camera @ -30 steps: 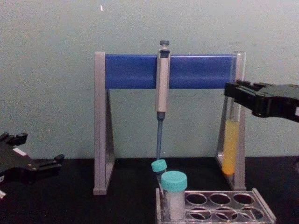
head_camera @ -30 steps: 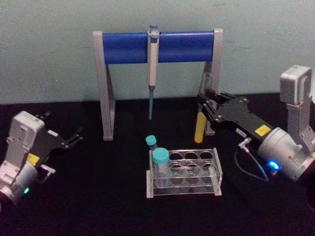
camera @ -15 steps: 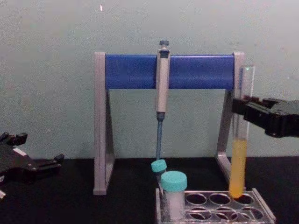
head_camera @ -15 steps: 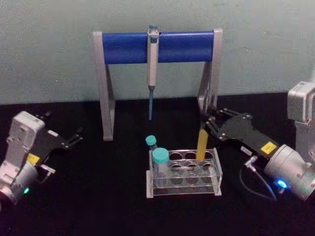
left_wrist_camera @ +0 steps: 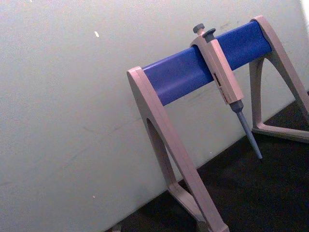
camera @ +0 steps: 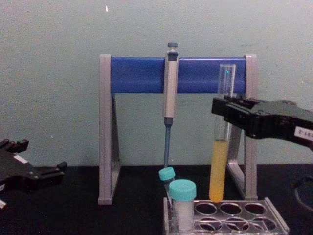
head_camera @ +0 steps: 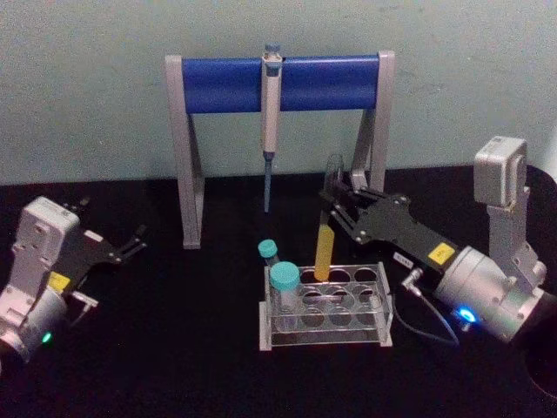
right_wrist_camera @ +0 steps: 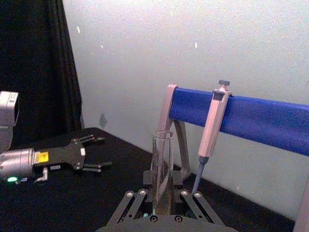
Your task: Pick up the test tube from the test tube rack, shake it, then place it back into the test tube rack.
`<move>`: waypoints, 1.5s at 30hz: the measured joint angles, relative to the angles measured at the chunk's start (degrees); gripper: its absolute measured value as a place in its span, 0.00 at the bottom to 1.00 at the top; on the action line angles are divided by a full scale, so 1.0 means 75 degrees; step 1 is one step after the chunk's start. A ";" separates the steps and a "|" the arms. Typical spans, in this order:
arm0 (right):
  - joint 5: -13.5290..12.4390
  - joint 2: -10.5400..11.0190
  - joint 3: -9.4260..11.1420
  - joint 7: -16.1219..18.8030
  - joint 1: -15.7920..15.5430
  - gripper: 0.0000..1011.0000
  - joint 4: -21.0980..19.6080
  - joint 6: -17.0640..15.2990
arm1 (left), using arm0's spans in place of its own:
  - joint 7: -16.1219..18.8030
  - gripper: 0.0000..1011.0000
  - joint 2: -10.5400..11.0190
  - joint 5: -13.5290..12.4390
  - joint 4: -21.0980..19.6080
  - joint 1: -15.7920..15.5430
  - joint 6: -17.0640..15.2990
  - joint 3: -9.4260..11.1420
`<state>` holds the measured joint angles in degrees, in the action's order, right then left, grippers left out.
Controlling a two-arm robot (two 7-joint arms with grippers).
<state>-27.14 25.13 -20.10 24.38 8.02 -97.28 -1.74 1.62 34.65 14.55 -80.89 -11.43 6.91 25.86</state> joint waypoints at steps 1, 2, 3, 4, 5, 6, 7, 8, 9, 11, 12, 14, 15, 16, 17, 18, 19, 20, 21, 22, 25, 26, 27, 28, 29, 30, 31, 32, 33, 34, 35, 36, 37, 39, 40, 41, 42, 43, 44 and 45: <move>0.0001 -0.0014 -0.0014 0.0000 0.0038 0.23 0.0031 0.0009 | 0.0000 0.99 0.0000 0.0000 0.0000 0.0000 0.0000 0.0000; 0.0007 -0.0049 -0.0034 -0.0009 0.0122 0.23 0.0102 0.0020 | 0.0000 0.99 0.0000 0.0000 -0.0001 0.0000 0.0000 0.0000; 0.0009 -0.0064 -0.0042 -0.0019 0.0161 0.23 0.0138 0.0025 | 0.0000 0.99 0.0000 0.0000 -0.0001 0.0000 0.0000 0.0000; 0.0013 -0.0076 -0.0046 -0.0032 0.0196 0.23 0.0170 0.0029 | 0.0000 0.99 0.0000 0.0000 0.0000 0.0000 0.0000 0.0000; 0.0031 -0.0099 -0.0046 -0.0074 0.0264 0.23 0.0228 0.0031 | 0.0000 0.99 0.0000 0.0000 -0.0001 0.0000 0.0000 0.0000; 0.0043 -0.0111 -0.0045 -0.0098 0.0290 0.23 0.0256 0.0032 | 0.0000 0.99 0.0000 -0.0001 -0.0001 0.0000 0.0000 -0.0001; 0.0055 -0.0121 -0.0042 -0.0119 0.0316 0.23 0.0280 0.0034 | 0.0000 0.99 0.0000 0.0000 -0.0001 0.0000 0.0000 0.0000; 0.0073 -0.0134 -0.0023 -0.0158 0.0354 0.23 0.0327 0.0037 | 0.0000 0.99 0.0000 0.0000 -0.0001 0.0000 0.0000 0.0000; 0.0083 -0.0137 -0.0012 -0.0179 0.0366 0.23 0.0343 0.0037 | 0.0000 0.99 0.0000 0.0000 -0.0001 0.0000 0.0000 0.0000; 0.0101 -0.0141 0.0024 -0.0234 0.0392 0.23 0.0377 0.0038 | 0.0000 0.99 0.0000 0.0000 -0.0001 0.0000 0.0000 0.0000; 0.0110 -0.0142 0.0036 -0.0247 0.0393 0.23 0.0384 0.0037 | 0.0001 0.99 0.0000 0.0000 -0.0001 0.0000 0.0000 0.0000; 0.0122 -0.0143 0.0055 -0.0268 0.0395 0.23 0.0389 0.0038 | 0.0000 0.99 0.0000 0.0000 -0.0001 0.0000 0.0000 0.0000; 0.0129 -0.0141 0.0073 -0.0287 0.0395 0.23 0.0393 0.0038 | 0.0000 0.99 0.0000 0.0000 -0.0001 0.0000 0.0000 0.0000; 0.0133 -0.0140 0.0081 -0.0293 0.0395 0.23 0.0393 0.0038 | 0.0000 0.99 0.0000 0.0000 -0.0001 0.0000 0.0000 0.0000; 0.0137 -0.0139 0.0089 -0.0297 0.0393 0.23 0.0393 0.0038 | 0.0000 0.99 0.0000 0.0000 0.0000 0.0000 0.0000 0.0000; 0.0144 -0.0138 0.0101 -0.0303 0.0384 0.23 0.0391 0.0037 | 0.0000 0.99 0.0000 0.0000 -0.0001 0.0000 0.0000 0.0000; 0.0146 -0.0137 0.0107 -0.0306 0.0379 0.23 0.0387 0.0038 | 0.0000 0.99 0.0000 0.0000 -0.0001 0.0000 0.0000 0.0000; 0.0149 -0.0136 0.0122 -0.0315 0.0367 0.23 0.0378 0.0038 | 0.0000 0.99 0.0000 0.0000 0.0000 0.0000 0.0000 0.0000; 0.0151 -0.0136 0.0127 -0.0320 0.0364 0.23 0.0375 0.0038 | 0.0000 0.99 0.0000 0.0000 -0.0001 0.0000 0.0000 0.0000; 0.0151 -0.0136 0.0127 -0.0320 0.0364 0.23 0.0375 0.0038 | 0.0000 0.99 0.0000 0.0000 -0.0001 0.0000 0.0000 0.0000; 0.0167 -0.0139 0.0153 -0.0349 0.0343 0.23 0.0351 0.0038 | 0.0000 0.99 0.0000 0.0000 -0.0001 0.0000 0.0000 0.0000; 0.0170 -0.0139 0.0158 -0.0351 0.0341 0.23 0.0347 0.0038 | 0.0000 0.99 0.0000 0.0000 -0.0001 0.0000 0.0000 0.0000; 0.0178 -0.0141 0.0165 -0.0354 0.0337 0.23 0.0344 0.0036 | 0.0000 0.99 0.0000 0.0000 -0.0001 0.0000 0.0000 0.0000; 0.0181 -0.0142 0.0168 -0.0355 0.0336 0.23 0.0344 0.0034 | 0.0000 0.99 0.0000 0.0000 -0.0001 0.0000 0.0000 0.0000; 0.0184 -0.0143 0.0172 -0.0356 0.0334 0.23 0.0342 0.0033 | 0.0000 0.99 0.0000 0.0000 -0.0001 0.0000 0.0000 0.0000; 0.0188 -0.0146 0.0180 -0.0358 0.0331 0.23 0.0340 0.0031 | 0.0000 0.99 0.0000 0.0000 0.0000 0.0000 0.0000 0.0000; 0.0189 -0.0147 0.0184 -0.0359 0.0331 0.23 0.0340 0.0031 | 0.0000 0.99 0.0000 0.0000 -0.0001 0.0000 0.0000 0.0000; 0.0191 -0.0149 0.0189 -0.0359 0.0330 0.23 0.0340 0.0031 | 0.0000 0.99 0.0000 0.0000 -0.0001 0.0000 0.0000 0.0000; 0.0192 -0.0151 0.0192 -0.0360 0.0329 0.23 0.0340 0.0031 | 0.0001 0.99 0.0000 0.0000 -0.0001 0.0000 0.0000 0.0000; 0.0196 -0.0156 0.0199 -0.0362 0.0327 0.23 0.0341 0.0032 | 0.0000 0.99 0.0000 0.0000 0.0000 0.0000 0.0000 0.0000; 0.0197 -0.0158 0.0205 -0.0364 0.0325 0.23 0.0342 0.0032 | 0.0001 0.99 0.0000 0.0000 -0.0001 0.0000 0.0000 0.0000; 0.0199 -0.0159 0.0211 -0.0367 0.0322 0.23 0.0343 0.0034 | 0.0000 0.99 0.0000 0.0000 -0.0001 0.0000 0.0000 0.0000; 0.0201 -0.0160 0.0217 -0.0370 0.0320 0.23 0.0343 0.0035 | 0.0000 0.99 0.0000 0.0000 -0.0001 0.0000 0.0000 -0.0001; 0.0209 -0.0161 0.0238 -0.0386 0.0307 0.23 0.0343 0.0038 | 0.0000 0.99 0.0000 0.0000 -0.0001 0.0000 0.0000 0.0000; 0.0211 -0.0160 0.0248 -0.0394 0.0300 0.23 0.0343 0.0040 | 0.0000 0.99 0.0000 0.0000 -0.0001 0.0000 0.0000 0.0000; 0.0212 -0.0158 0.0257 -0.0401 0.0294 0.23 0.0341 0.0040 | 0.0000 0.99 0.0000 0.0000 -0.0001 0.0000 0.0000 0.0000; 0.0217 -0.0149 0.0287 -0.0416 0.0275 0.23 0.0327 0.0043 | 0.0000 0.99 0.0000 0.0000 0.0000 0.0000 0.0000 0.0000; 0.0222 -0.0141 0.0304 -0.0425 0.0263 0.23 0.0319 0.0045 | 0.0000 0.99 0.0000 0.0000 -0.0001 0.0000 0.0000 0.0000; 0.0232 -0.0120 0.0340 -0.0446 0.0231 0.23 0.0296 0.0051 | 0.0000 0.99 0.0000 0.0000 -0.0001 0.0000 0.0000 0.0000; 0.0235 -0.0106 0.0361 -0.0459 0.0212 0.23 0.0281 0.0053 | 0.0000 0.99 0.0000 0.0000 -0.0001 0.0000 0.0000 0.0000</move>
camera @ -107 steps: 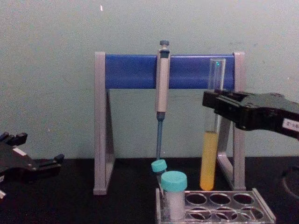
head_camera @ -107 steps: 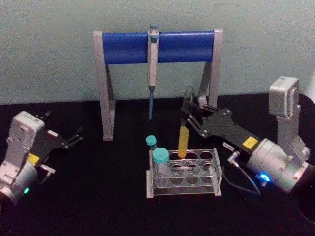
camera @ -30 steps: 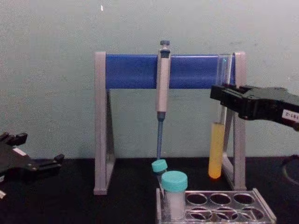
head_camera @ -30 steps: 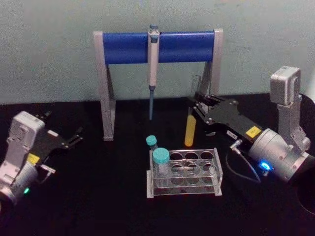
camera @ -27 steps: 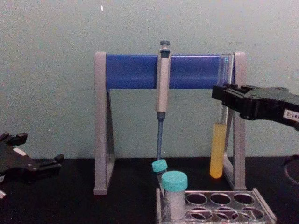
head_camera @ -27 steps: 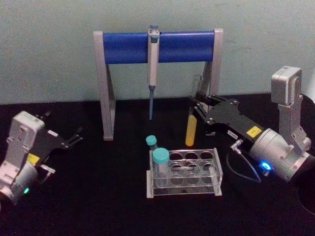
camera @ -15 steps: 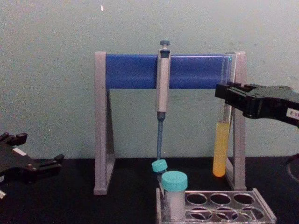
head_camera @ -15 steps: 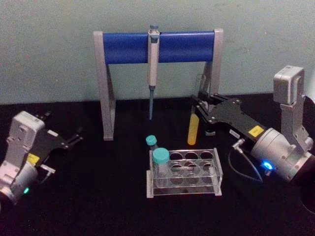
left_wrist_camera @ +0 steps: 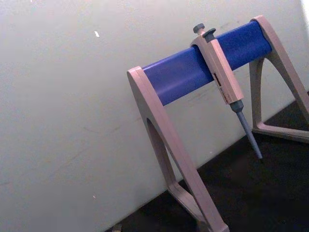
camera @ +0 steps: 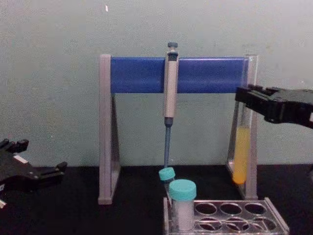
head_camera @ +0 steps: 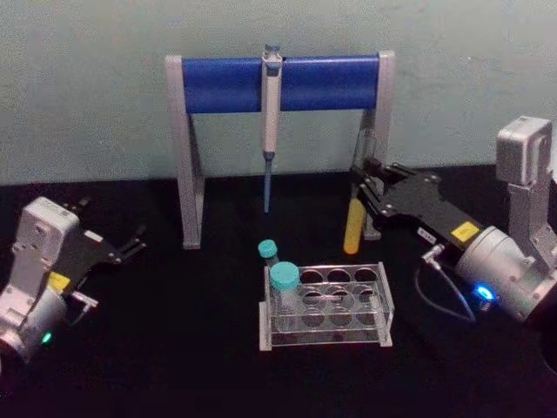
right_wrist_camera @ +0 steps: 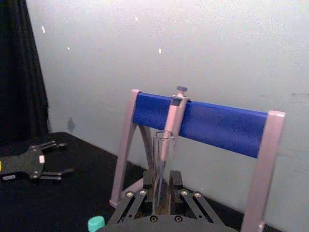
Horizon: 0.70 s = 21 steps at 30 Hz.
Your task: Pick up the test tube from the test tube rack, shake it, then place it back into the test tube rack.
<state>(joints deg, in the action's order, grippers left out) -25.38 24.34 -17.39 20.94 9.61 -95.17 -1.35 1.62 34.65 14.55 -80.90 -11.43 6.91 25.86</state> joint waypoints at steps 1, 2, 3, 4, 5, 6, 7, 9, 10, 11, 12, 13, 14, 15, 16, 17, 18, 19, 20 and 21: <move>0.0005 0.0017 0.0022 -0.0011 -0.0023 0.23 -0.0018 0.0001 | 0.0000 0.99 0.0000 0.0000 0.0001 0.0000 0.0000 0.0000; 0.0014 0.0053 0.0066 -0.0027 -0.0074 0.23 -0.0060 0.0004 | 0.0000 0.99 0.0000 0.0000 0.0001 -0.0001 0.0000 0.0000; 0.0016 0.0077 0.0092 -0.0035 -0.0107 0.23 -0.0089 0.0003 | 0.0000 0.99 0.0000 0.0000 0.0000 0.0000 0.0000 0.0000; 0.0017 0.0100 0.0117 -0.0041 -0.0140 0.23 -0.0116 0.0003 | 0.0000 0.99 0.0000 0.0000 0.0000 0.0000 0.0000 0.0000; 0.0018 0.0148 0.0168 -0.0046 -0.0211 0.23 -0.0183 0.0002 | 0.0000 0.99 0.0000 0.0000 0.0000 0.0000 0.0000 0.0000; 0.0017 0.0171 0.0188 -0.0046 -0.0248 0.23 -0.0213 0.0001 | 0.0000 0.99 0.0000 0.0000 0.0000 0.0000 0.0000 0.0000; 0.0017 0.0193 0.0211 -0.0046 -0.0293 0.23 -0.0255 0.0000 | 0.0000 0.99 0.0000 0.0000 0.0000 0.0000 0.0000 0.0000; 0.0013 0.0275 0.0263 -0.0034 -0.0446 0.23 -0.0381 -0.0006 | 0.0000 0.99 0.0000 0.0000 0.0000 0.0000 0.0000 0.0000; 0.0007 0.0302 0.0276 -0.0022 -0.0495 0.23 -0.0425 -0.0009 | 0.0000 0.99 0.0000 0.0000 0.0000 0.0000 0.0000 0.0000; 0.0001 0.0326 0.0286 -0.0012 -0.0540 0.23 -0.0463 -0.0012 | 0.0000 0.99 0.0000 0.0000 0.0001 0.0000 0.0000 0.0000; -0.0019 0.0375 0.0303 0.0022 -0.0636 0.23 -0.0549 -0.0021 | 0.0000 0.99 0.0000 0.0000 0.0000 0.0000 0.0000 0.0000; -0.0033 0.0399 0.0310 0.0043 -0.0684 0.23 -0.0589 -0.0026 | 0.0000 0.99 0.0000 0.0000 0.0000 0.0000 0.0000 0.0000; -0.0051 0.0418 0.0313 0.0062 -0.0728 0.23 -0.0623 -0.0029 | 0.0000 0.99 0.0000 0.0000 0.0000 0.0000 0.0000 0.0000; -0.0083 0.0448 0.0315 0.0108 -0.0802 0.23 -0.0685 -0.0030 | 0.0000 0.99 0.0000 0.0000 0.0000 0.0000 0.0000 0.0000; -0.0103 0.0468 0.0315 0.0139 -0.0842 0.23 -0.0722 -0.0030 | 0.0000 0.99 0.0000 0.0000 0.0000 0.0000 0.0000 0.0000; -0.0119 0.0481 0.0312 0.0163 -0.0869 0.23 -0.0746 -0.0029 | 0.0000 0.99 0.0000 0.0000 0.0000 0.0000 0.0000 0.0000; -0.0144 0.0497 0.0294 0.0209 -0.0901 0.23 -0.0782 -0.0026 | 0.0000 0.99 0.0000 0.0000 0.0000 0.0000 0.0000 0.0000; -0.0158 0.0504 0.0277 0.0235 -0.0912 0.23 -0.0796 -0.0024 | 0.0000 0.99 0.0000 0.0000 0.0000 0.0000 0.0000 0.0000; -0.0169 0.0508 0.0258 0.0262 -0.0918 0.23 -0.0806 -0.0021 | 0.0000 0.99 0.0000 0.0000 0.0000 0.0000 0.0000 0.0000; -0.0192 0.0509 0.0199 0.0321 -0.0912 0.23 -0.0812 -0.0020 | 0.0000 0.99 0.0000 0.0000 0.0000 0.0000 0.0000 0.0000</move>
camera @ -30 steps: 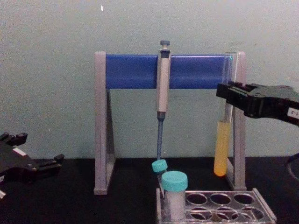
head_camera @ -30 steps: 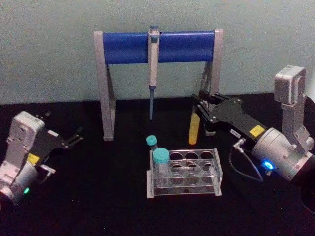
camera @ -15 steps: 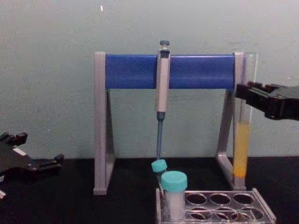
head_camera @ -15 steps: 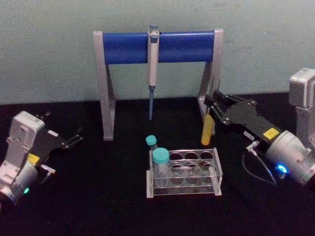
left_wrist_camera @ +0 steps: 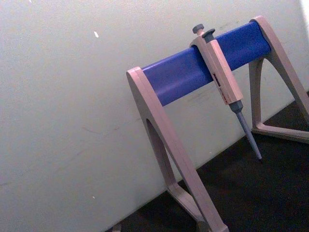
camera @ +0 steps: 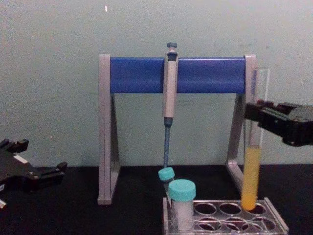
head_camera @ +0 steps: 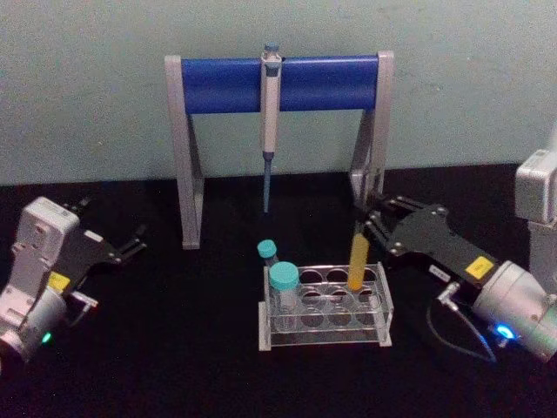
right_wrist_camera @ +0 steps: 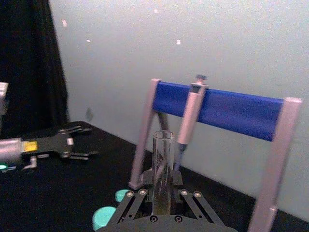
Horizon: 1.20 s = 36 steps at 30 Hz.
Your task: Pick up the test tube from the test tube rack, shake it, then place it back into the test tube rack.
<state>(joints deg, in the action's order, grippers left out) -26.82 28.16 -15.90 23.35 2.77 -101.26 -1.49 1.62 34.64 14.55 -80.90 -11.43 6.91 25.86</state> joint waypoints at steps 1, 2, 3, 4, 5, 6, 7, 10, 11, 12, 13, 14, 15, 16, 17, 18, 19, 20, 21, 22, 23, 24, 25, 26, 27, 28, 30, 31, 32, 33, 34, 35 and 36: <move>-0.0007 -0.0002 -0.0029 0.0023 0.0010 0.23 0.0000 0.0000 | 0.0000 0.99 0.0000 0.0000 0.0000 0.0000 0.0000 0.0000; -0.0015 -0.0008 -0.0066 0.0051 0.0026 0.23 0.0000 0.0000 | 0.0000 0.99 0.0000 0.0000 0.0000 0.0000 0.0000 -0.0001; -0.0031 -0.0022 -0.0134 0.0099 0.0070 0.23 0.0013 0.0000 | 0.0001 0.99 0.0000 0.0000 0.0001 0.0000 0.0000 0.0000; -0.0036 -0.0033 -0.0169 0.0123 0.0098 0.23 0.0029 0.0000 | 0.0000 0.99 0.0000 0.0000 0.0000 0.0000 0.0000 0.0000; -0.0040 -0.0048 -0.0206 0.0145 0.0135 0.23 0.0054 0.0000 | 0.0000 0.99 0.0000 0.0000 0.0000 0.0000 0.0000 0.0000; -0.0046 -0.0085 -0.0283 0.0178 0.0215 0.23 0.0112 0.0001 | 0.0000 0.99 0.0000 0.0000 0.0000 0.0000 0.0000 0.0000; -0.0047 -0.0106 -0.0324 0.0191 0.0260 0.23 0.0144 0.0002 | 0.0001 0.99 0.0000 0.0000 0.0001 0.0000 0.0000 -0.0001; -0.0047 -0.0192 -0.0449 0.0217 0.0443 0.23 0.0276 0.0012 | 0.0000 0.99 0.0000 0.0000 0.0000 0.0000 0.0000 0.0000; -0.0043 -0.0244 -0.0503 0.0220 0.0543 0.23 0.0363 0.0023 | 0.0001 0.99 0.0000 0.0000 0.0000 0.0000 0.0000 0.0000; -0.0039 -0.0269 -0.0527 0.0218 0.0590 0.23 0.0405 0.0027 | 0.0000 0.99 0.0000 0.0000 0.0000 0.0000 0.0000 0.0000; -0.0036 -0.0294 -0.0547 0.0213 0.0636 0.23 0.0445 0.0036 | 0.0000 0.99 0.0000 0.0000 0.0000 0.0000 0.0000 0.0000; -0.0032 -0.0316 -0.0567 0.0211 0.0685 0.23 0.0488 0.0045 | 0.0001 0.99 0.0000 0.0000 0.0000 0.0000 0.0000 0.0000; -0.0026 -0.0333 -0.0581 0.0207 0.0719 0.23 0.0519 0.0049 | 0.0000 0.99 0.0000 0.0000 0.0000 0.0000 0.0000 0.0000; -0.0009 -0.0373 -0.0610 0.0190 0.0800 0.23 0.0593 0.0055 | 0.0000 0.99 0.0000 0.0000 0.0000 0.0000 0.0000 0.0000; 0.0001 -0.0393 -0.0619 0.0177 0.0841 0.23 0.0635 0.0057 | 0.0001 0.99 0.0000 0.0000 0.0000 0.0000 0.0000 0.0000; 0.0011 -0.0409 -0.0626 0.0159 0.0875 0.23 0.0671 0.0057 | 0.0000 0.99 0.0000 0.0000 0.0000 0.0000 0.0000 0.0000; 0.0019 -0.0427 -0.0631 0.0143 0.0911 0.23 0.0706 0.0057 | 0.0001 0.99 0.0000 0.0000 0.0000 0.0000 0.0000 0.0000; 0.0039 -0.0457 -0.0633 0.0105 0.0975 0.23 0.0771 0.0058 | 0.0001 0.99 0.0000 0.0000 0.0000 0.0000 0.0000 0.0000; 0.0049 -0.0470 -0.0630 0.0076 0.0999 0.23 0.0796 0.0058 | 0.0000 0.99 0.0000 0.0000 0.0000 0.0000 0.0000 0.0000; 0.0066 -0.0493 -0.0616 0.0028 0.1039 0.23 0.0845 0.0058 | 0.0001 0.99 0.0000 0.0000 0.0000 0.0000 0.0000 0.0000; 0.0066 -0.0493 -0.0616 0.0028 0.1039 0.23 0.0845 0.0058 | 0.0000 0.99 0.0000 0.0000 0.0000 0.0000 0.0001 0.0000; 0.0084 -0.0510 -0.0593 -0.0020 0.1068 0.23 0.0889 0.0058 | 0.0000 0.99 0.0000 0.0000 0.0000 0.0000 0.0001 0.0000; 0.0099 -0.0521 -0.0565 -0.0062 0.1085 0.23 0.0916 0.0057 | 0.0000 0.99 0.0000 0.0000 0.0000 0.0000 0.0000 0.0000; 0.0103 -0.0525 -0.0553 -0.0079 0.1090 0.23 0.0925 0.0058 | 0.0000 0.99 0.0000 0.0000 0.0000 0.0000 0.0000 0.0000; 0.0106 -0.0527 -0.0539 -0.0094 0.1094 0.23 0.0935 0.0058 | 0.0000 0.99 0.0000 0.0000 0.0000 0.0000 0.0000 0.0000; 0.0112 -0.0529 -0.0515 -0.0117 0.1095 0.23 0.0944 0.0058 | 0.0000 0.99 0.0000 0.0000 0.0001 0.0000 0.0000 0.0000; 0.0117 -0.0529 -0.0495 -0.0133 0.1096 0.23 0.0944 0.0057 | 0.0001 0.99 0.0000 0.0000 0.0001 0.0000 0.0000 0.0000; 0.0119 -0.0528 -0.0485 -0.0140 0.1094 0.23 0.0943 0.0057 | 0.0001 0.99 0.0000 0.0000 0.0000 0.0000 0.0000 0.0000; 0.0128 -0.0528 -0.0472 -0.0150 0.1089 0.23 0.0938 0.0055 | 0.0001 0.99 0.0000 0.0000 0.0000 0.0000 0.0000 0.0000; 0.0132 -0.0528 -0.0466 -0.0153 0.1086 0.23 0.0936 0.0055 | 0.0000 0.99 0.0000 0.0000 0.0000 0.0000 0.0000 0.0000; 0.0138 -0.0530 -0.0456 -0.0156 0.1079 0.23 0.0930 0.0054 | 0.0000 0.99 0.0000 0.0000 0.0000 0.0000 0.0000 0.0000; 0.0139 -0.0532 -0.0453 -0.0157 0.1077 0.23 0.0928 0.0054 | 0.0000 0.99 0.0000 0.0000 0.0000 0.0000 0.0000 0.0000; 0.0141 -0.0535 -0.0450 -0.0157 0.1073 0.23 0.0927 0.0053 | 0.0001 0.99 0.0000 0.0000 0.0001 0.0000 0.0000 0.0000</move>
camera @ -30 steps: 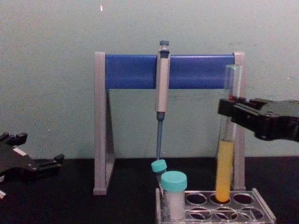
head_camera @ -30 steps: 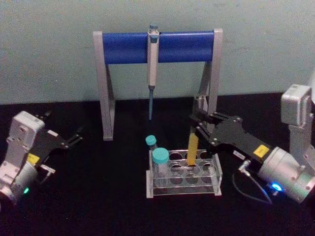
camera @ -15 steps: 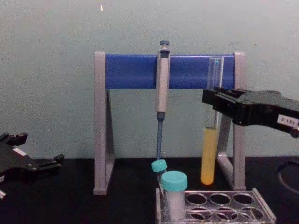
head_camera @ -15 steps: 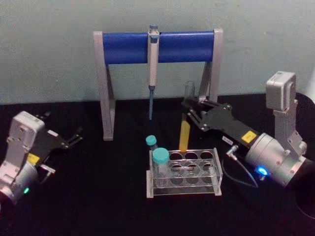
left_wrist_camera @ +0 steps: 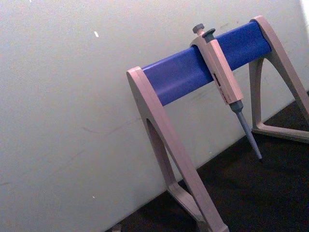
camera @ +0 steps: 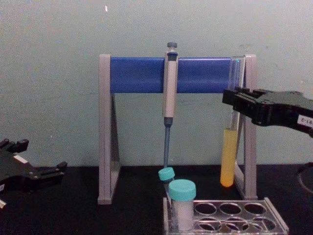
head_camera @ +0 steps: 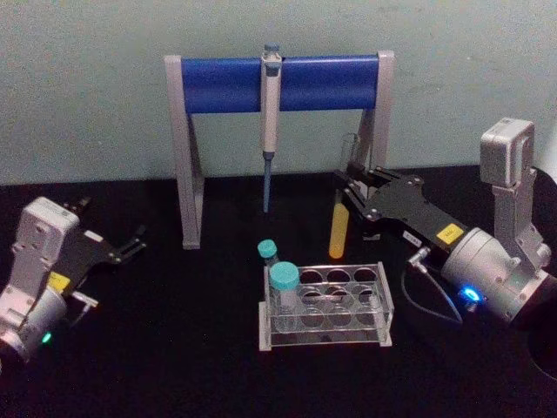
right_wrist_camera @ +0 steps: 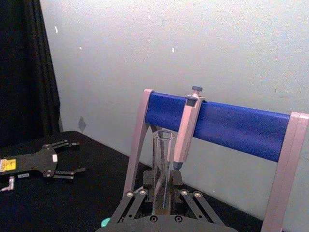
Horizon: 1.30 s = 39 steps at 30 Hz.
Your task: Pick up the test tube from the test tube rack, shake it, then place it back into the test tube rack.
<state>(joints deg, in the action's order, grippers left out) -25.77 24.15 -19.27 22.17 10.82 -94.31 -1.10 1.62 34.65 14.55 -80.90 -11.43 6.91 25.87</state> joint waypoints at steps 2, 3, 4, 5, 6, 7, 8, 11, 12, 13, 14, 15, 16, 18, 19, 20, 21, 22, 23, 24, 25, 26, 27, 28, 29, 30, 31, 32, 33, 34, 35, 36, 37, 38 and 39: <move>0.0001 -0.0006 0.0009 -0.0001 -0.0006 0.23 -0.0003 -0.0001 | 0.0000 0.99 0.0000 0.0000 0.0000 0.0000 0.0000 -0.0001; 0.0002 -0.0011 0.0015 -0.0001 -0.0009 0.23 -0.0005 -0.0002 | -0.0001 0.99 0.0000 0.0000 0.0000 0.0000 0.0000 -0.0001; 0.0003 -0.0013 0.0017 -0.0001 -0.0011 0.23 -0.0006 -0.0002 | -0.0001 0.99 0.0000 0.0000 -0.0001 0.0000 0.0000 -0.0001; 0.0006 -0.0016 0.0022 -0.0001 -0.0014 0.23 -0.0008 -0.0002 | 0.0000 0.99 0.0000 0.0000 0.0000 0.0000 0.0000 0.0000; 0.0008 -0.0018 0.0023 -0.0002 -0.0016 0.23 -0.0009 -0.0002 | -0.0001 0.99 0.0000 0.0000 0.0000 0.0000 0.0000 0.0000; 0.0011 -0.0021 0.0025 -0.0003 -0.0019 0.23 -0.0009 -0.0003 | 0.0000 0.99 0.0000 0.0000 0.0000 0.0000 0.0000 -0.0001; 0.0014 -0.0023 0.0025 -0.0003 -0.0021 0.23 -0.0009 -0.0002 | 0.0000 0.99 0.0000 0.0000 0.0000 0.0000 0.0000 -0.0001; 0.0026 -0.0028 0.0029 -0.0003 -0.0026 0.23 -0.0008 -0.0002 | 0.0000 0.99 0.0000 0.0000 0.0000 0.0000 0.0000 0.0000; 0.0029 -0.0029 0.0032 -0.0003 -0.0029 0.23 -0.0007 -0.0001 | 0.0000 0.99 0.0000 0.0000 0.0000 0.0000 0.0000 0.0000; 0.0030 -0.0029 0.0036 -0.0003 -0.0032 0.23 -0.0007 -0.0001 | 0.0000 0.99 0.0000 0.0001 0.0000 0.0000 0.0000 -0.0001; 0.0030 -0.0028 0.0039 -0.0002 -0.0036 0.23 -0.0007 0.0000 | 0.0000 0.99 0.0000 0.0000 0.0000 0.0000 0.0000 0.0000; 0.0032 -0.0025 0.0046 -0.0002 -0.0046 0.23 -0.0009 0.0000 | 0.0000 0.99 0.0000 0.0000 0.0000 0.0000 0.0000 0.0000; 0.0034 -0.0025 0.0047 -0.0002 -0.0051 0.23 -0.0011 0.0000 | -0.0001 0.99 0.0000 0.0000 0.0000 0.0000 0.0000 0.0000; 0.0038 -0.0024 0.0053 -0.0003 -0.0061 0.23 -0.0017 0.0004 | 0.0000 0.99 0.0000 0.0000 0.0000 0.0000 0.0000 0.0000; 0.0039 -0.0024 0.0058 -0.0003 -0.0063 0.23 -0.0021 0.0005 | -0.0001 0.99 0.0000 0.0000 0.0000 0.0000 0.0000 -0.0001; 0.0039 -0.0024 0.0062 -0.0003 -0.0067 0.23 -0.0022 0.0007 | 0.0000 0.99 0.0000 0.0000 0.0000 0.0000 0.0000 0.0000; 0.0039 -0.0024 0.0066 -0.0003 -0.0069 0.23 -0.0022 0.0009 | 0.0000 0.99 0.0000 0.0000 0.0000 0.0000 0.0000 0.0000; 0.0039 -0.0023 0.0073 -0.0001 -0.0074 0.23 -0.0024 0.0013 | -0.0001 0.99 0.0000 0.0000 0.0000 0.0000 0.0000 0.0000; 0.0039 -0.0021 0.0076 0.0001 -0.0078 0.23 -0.0027 0.0014 | -0.0001 0.99 0.0000 0.0000 0.0000 0.0000 0.0000 0.0000; 0.0039 -0.0019 0.0078 0.0003 -0.0082 0.23 -0.0031 0.0016 | 0.0000 0.99 0.0000 0.0000 0.0000 0.0000 0.0000 0.0000; 0.0038 -0.0016 0.0082 0.0007 -0.0088 0.23 -0.0039 0.0016 | -0.0001 0.99 0.0000 0.0000 0.0000 0.0000 0.0000 -0.0001; 0.0037 -0.0014 0.0084 0.0011 -0.0094 0.23 -0.0044 0.0016 | 0.0000 0.99 0.0000 0.0000 0.0000 0.0000 0.0000 0.0000; 0.0033 -0.0010 0.0087 0.0024 -0.0105 0.23 -0.0053 0.0017 | 0.0000 0.99 0.0000 0.0000 0.0000 0.0000 0.0000 0.0000; 0.0028 -0.0007 0.0090 0.0034 -0.0109 0.23 -0.0059 0.0018 | 0.0000 0.99 0.0000 0.0000 0.0000 0.0000 0.0000 0.0000; 0.0021 -0.0003 0.0092 0.0044 -0.0116 0.23 -0.0065 0.0020 | 0.0000 0.99 0.0000 0.0000 0.0000 0.0000 0.0000 -0.0001; 0.0002 0.0011 0.0093 0.0068 -0.0134 0.23 -0.0075 0.0028 | 0.0000 0.99 0.0000 0.0000 0.0000 0.0000 0.0000 -0.0001; 0.0002 0.0011 0.0093 0.0068 -0.0134 0.23 -0.0075 0.0028 | 0.0000 0.99 0.0000 0.0000 0.0000 0.0000 0.0000 0.0000; -0.0021 0.0035 0.0093 0.0106 -0.0160 0.23 -0.0097 0.0037 | 0.0000 0.99 0.0000 0.0000 -0.0001 0.0000 0.0000 -0.0001; -0.0032 0.0047 0.0093 0.0125 -0.0172 0.23 -0.0107 0.0045 | 0.0000 0.99 0.0000 0.0000 0.0000 0.0000 0.0000 -0.0001; -0.0043 0.0060 0.0093 0.0146 -0.0183 0.23 -0.0117 0.0052 | 0.0000 0.99 0.0000 0.0000 0.0000 0.0000 0.0000 0.0000; -0.0075 0.0094 0.0093 0.0205 -0.0207 0.23 -0.0139 0.0074 | -0.0001 0.99 0.0000 0.0000 0.0000 0.0000 0.0000 0.0000; -0.0090 0.0115 0.0092 0.0244 -0.0217 0.23 -0.0150 0.0086 | 0.0000 0.99 0.0000 0.0000 0.0000 0.0000 0.0000 0.0000; -0.0106 0.0141 0.0087 0.0286 -0.0229 0.23 -0.0165 0.0097 | 0.0000 0.99 0.0000 0.0000 0.0000 0.0000 0.0000 0.0000; -0.0137 0.0181 0.0073 0.0362 -0.0246 0.23 -0.0187 0.0121 | 0.0000 0.99 0.0000 0.0000 0.0000 0.0000 0.0000 0.0000; -0.0152 0.0204 0.0066 0.0398 -0.0252 0.23 -0.0197 0.0134 | 0.0000 0.99 0.0000 0.0000 0.0000 0.0000 0.0000 0.0000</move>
<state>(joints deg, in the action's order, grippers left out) -26.91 25.68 -18.78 25.15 8.93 -95.79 -0.09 1.62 34.65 14.55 -80.90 -11.43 6.91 25.86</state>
